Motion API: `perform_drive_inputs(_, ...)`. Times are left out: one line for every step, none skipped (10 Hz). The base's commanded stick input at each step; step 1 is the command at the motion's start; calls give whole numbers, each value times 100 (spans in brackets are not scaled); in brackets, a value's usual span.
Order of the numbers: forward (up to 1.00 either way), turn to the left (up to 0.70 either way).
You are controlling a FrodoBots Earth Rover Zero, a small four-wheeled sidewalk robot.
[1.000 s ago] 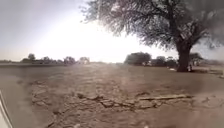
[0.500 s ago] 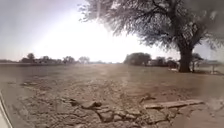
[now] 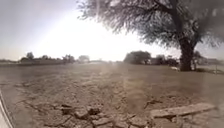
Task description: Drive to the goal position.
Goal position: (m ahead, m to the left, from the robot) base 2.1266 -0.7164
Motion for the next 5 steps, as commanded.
perform_drive_inputs(0, 0)
perform_drive_inputs(0, 0)
perform_drive_inputs(0, 0)
perform_drive_inputs(0, 0)
perform_drive_inputs(46, 0)
